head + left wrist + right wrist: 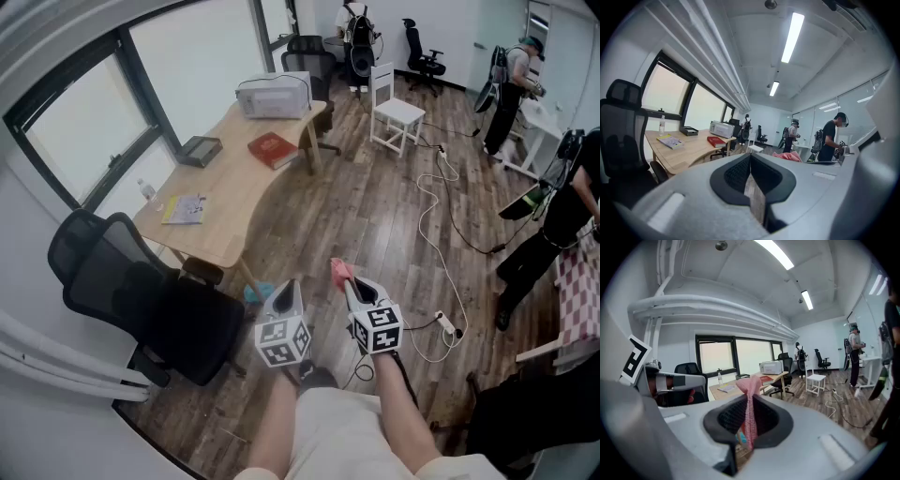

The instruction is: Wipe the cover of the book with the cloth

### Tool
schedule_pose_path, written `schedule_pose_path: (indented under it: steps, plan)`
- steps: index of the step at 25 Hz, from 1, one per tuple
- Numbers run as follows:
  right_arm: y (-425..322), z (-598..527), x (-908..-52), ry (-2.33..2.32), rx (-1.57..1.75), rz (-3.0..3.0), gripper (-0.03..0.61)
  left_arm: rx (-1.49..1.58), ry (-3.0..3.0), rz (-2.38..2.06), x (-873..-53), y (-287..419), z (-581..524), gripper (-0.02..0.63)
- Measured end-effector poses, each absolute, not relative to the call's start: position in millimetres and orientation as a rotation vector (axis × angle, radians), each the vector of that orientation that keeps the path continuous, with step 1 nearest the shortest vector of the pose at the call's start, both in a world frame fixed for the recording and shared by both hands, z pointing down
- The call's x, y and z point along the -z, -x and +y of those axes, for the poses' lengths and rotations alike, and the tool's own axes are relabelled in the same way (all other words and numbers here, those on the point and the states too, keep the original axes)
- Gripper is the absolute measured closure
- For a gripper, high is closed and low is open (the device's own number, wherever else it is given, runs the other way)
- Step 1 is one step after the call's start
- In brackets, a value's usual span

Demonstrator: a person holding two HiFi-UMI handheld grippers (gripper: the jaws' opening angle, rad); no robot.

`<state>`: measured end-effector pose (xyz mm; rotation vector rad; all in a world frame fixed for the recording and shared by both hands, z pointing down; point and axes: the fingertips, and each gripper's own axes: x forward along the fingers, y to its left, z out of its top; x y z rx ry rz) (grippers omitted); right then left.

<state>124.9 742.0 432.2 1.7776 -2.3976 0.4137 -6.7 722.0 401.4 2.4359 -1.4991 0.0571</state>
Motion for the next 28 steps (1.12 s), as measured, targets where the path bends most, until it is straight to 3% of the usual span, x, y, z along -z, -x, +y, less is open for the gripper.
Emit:
schedule_pose_path:
  steps: [13, 20, 28]
  plan:
    - [-86.2, 625.0, -444.7, -1.706, -0.452, -2.362, 0.548, -0.148, -2.376, -1.535, -429.6, 69.0, 599.2, 0.606]
    - [-65.3, 567.5, -465.6, -1.769, -0.527, -2.385, 0.548, -0.163, -2.335, -1.579, -462.4, 157.7, 563.8, 0.606]
    - [-69.6, 527.3, -494.8, -1.724, -0.588, -2.331, 0.548, -0.211, -2.226, -1.568, -489.7, 201.6, 532.4, 0.606]
